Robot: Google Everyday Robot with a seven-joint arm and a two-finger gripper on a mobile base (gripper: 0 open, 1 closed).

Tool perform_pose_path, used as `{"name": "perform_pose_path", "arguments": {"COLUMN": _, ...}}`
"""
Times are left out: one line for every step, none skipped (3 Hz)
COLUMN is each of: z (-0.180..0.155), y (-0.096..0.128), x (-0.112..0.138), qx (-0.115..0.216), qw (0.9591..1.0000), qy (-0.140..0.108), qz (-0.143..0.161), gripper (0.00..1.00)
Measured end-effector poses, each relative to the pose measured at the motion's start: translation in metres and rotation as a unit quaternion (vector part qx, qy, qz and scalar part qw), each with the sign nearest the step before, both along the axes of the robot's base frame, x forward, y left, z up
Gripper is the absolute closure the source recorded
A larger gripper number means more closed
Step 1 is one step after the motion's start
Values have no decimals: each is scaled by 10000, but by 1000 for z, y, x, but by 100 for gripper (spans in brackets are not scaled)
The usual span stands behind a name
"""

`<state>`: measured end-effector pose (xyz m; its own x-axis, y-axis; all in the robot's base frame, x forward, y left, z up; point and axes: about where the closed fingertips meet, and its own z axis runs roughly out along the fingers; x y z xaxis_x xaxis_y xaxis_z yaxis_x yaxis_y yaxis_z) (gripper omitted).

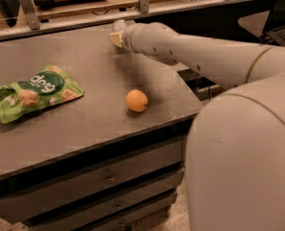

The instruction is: Move blue plastic bottle near orange

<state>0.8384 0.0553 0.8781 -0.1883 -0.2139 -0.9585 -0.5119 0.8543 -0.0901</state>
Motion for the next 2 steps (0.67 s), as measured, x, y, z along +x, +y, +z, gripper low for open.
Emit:
{"name": "perform_pose_path", "arguments": {"z": 13, "y": -33, "x": -16, "qx": 2, "qw": 9997, "qy": -103, "qz": 213, "gripper": 100}}
{"name": "perform_pose_path", "arguments": {"z": 22, "y": -67, "x": -42, "qx": 8, "qw": 9987, "qy": -154, "qz": 476, "gripper": 100}}
